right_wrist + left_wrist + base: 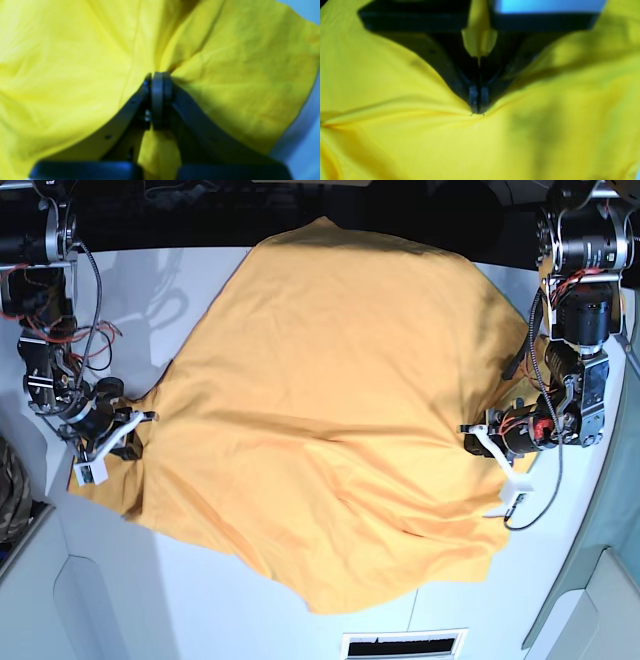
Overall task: Layout the t-shirt on the table in an organized manner, then fold the t-shirt properly
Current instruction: 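Pinch the shirt with both grippers and lift it slightly, then pull the shirt apart with both grippers and lay it flat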
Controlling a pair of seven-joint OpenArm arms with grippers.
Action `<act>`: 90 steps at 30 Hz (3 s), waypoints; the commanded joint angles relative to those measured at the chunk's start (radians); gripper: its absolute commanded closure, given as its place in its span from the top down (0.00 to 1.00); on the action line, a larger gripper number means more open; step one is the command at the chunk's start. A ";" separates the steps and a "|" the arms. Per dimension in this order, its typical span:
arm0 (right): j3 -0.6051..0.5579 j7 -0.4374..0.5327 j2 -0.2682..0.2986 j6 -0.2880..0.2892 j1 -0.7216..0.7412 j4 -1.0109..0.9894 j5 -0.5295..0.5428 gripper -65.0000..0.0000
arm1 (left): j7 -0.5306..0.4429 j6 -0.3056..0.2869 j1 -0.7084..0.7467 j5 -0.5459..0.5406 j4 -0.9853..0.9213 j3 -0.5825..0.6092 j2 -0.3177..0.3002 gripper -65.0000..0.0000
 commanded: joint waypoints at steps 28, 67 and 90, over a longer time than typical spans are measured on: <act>0.112 -0.100 0.016 0.015 -0.331 0.603 0.149 0.00 | 0.077 0.089 -0.329 0.019 0.032 0.318 0.103 0.00; -0.130 -0.030 -0.013 0.002 0.012 0.093 -0.061 0.00 | 0.005 0.119 -0.039 0.063 -0.019 0.314 -0.092 0.00; 0.124 -0.050 0.019 0.011 -0.400 0.506 0.172 0.00 | -0.010 0.066 -0.338 0.102 -0.217 0.316 0.015 0.00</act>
